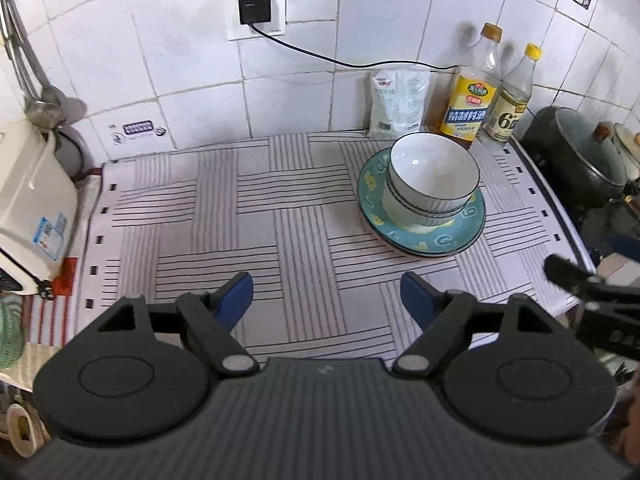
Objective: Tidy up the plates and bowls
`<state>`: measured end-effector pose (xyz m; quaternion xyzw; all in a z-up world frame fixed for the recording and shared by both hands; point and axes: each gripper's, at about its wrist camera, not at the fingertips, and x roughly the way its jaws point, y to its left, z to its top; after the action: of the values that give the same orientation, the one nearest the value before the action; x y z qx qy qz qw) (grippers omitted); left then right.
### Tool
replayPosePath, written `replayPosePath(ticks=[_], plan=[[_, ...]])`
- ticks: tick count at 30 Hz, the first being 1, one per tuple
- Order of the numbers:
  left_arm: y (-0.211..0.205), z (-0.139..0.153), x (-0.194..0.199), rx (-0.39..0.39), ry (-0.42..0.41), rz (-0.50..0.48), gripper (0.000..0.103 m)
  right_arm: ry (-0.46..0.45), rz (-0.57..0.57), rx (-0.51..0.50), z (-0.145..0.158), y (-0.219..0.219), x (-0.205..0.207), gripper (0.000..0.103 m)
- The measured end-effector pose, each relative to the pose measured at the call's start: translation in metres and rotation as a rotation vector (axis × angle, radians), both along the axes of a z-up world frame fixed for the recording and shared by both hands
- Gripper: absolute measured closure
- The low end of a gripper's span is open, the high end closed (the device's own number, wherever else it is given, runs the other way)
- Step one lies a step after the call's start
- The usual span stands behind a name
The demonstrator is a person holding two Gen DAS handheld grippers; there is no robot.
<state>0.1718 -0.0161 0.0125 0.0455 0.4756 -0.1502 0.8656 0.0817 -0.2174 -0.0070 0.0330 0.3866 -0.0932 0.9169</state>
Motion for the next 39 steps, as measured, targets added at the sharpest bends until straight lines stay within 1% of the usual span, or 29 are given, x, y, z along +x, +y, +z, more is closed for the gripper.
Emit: replayPosePath(ticks=[3, 5, 6, 11, 14, 16, 19, 24, 30, 34, 39], plan=[[0.000, 0.002, -0.010, 0.024, -0.011, 0.011, 0.020, -0.008, -0.011, 0.013, 0.009, 0.000, -0.010, 0.004], [0.001, 0.002, -0.017, 0.053, -0.027, 0.030, 0.014, -0.015, -0.023, 0.002, 0.011, 0.001, -0.015, 0.004], [0.001, 0.003, -0.019, 0.056, -0.029, 0.032, 0.012, -0.019, -0.027, -0.005, 0.011, 0.002, -0.018, 0.004], [0.008, 0.001, -0.030, 0.044, -0.026, 0.051, 0.012, -0.025, -0.040, -0.011, 0.011, 0.002, -0.030, 0.004], [0.010, 0.000, -0.035, 0.053, -0.029, 0.047, 0.012, -0.026, -0.041, -0.013, 0.010, 0.002, -0.036, 0.004], [0.011, -0.002, -0.038, 0.048, -0.021, 0.047, 0.007, -0.030, -0.040, -0.013, 0.009, 0.003, -0.038, 0.004], [0.013, -0.007, -0.043, 0.034, 0.001, 0.050, 0.007, -0.039, -0.047, -0.028, 0.009, 0.005, -0.043, 0.003], [0.013, -0.012, -0.054, 0.039, 0.000, 0.051, 0.007, -0.060, -0.039, -0.033, 0.010, 0.011, -0.049, 0.003], [0.016, -0.010, -0.064, 0.035, -0.050, 0.054, 0.007, -0.055, -0.029, -0.041, 0.006, 0.019, -0.054, 0.003], [0.021, -0.009, -0.068, 0.033, -0.074, 0.068, 0.007, -0.051, -0.023, -0.025, 0.004, 0.022, -0.056, 0.003], [0.024, -0.010, -0.073, 0.059, -0.126, 0.094, 0.007, -0.037, -0.021, -0.028, 0.002, 0.024, -0.057, 0.003]])
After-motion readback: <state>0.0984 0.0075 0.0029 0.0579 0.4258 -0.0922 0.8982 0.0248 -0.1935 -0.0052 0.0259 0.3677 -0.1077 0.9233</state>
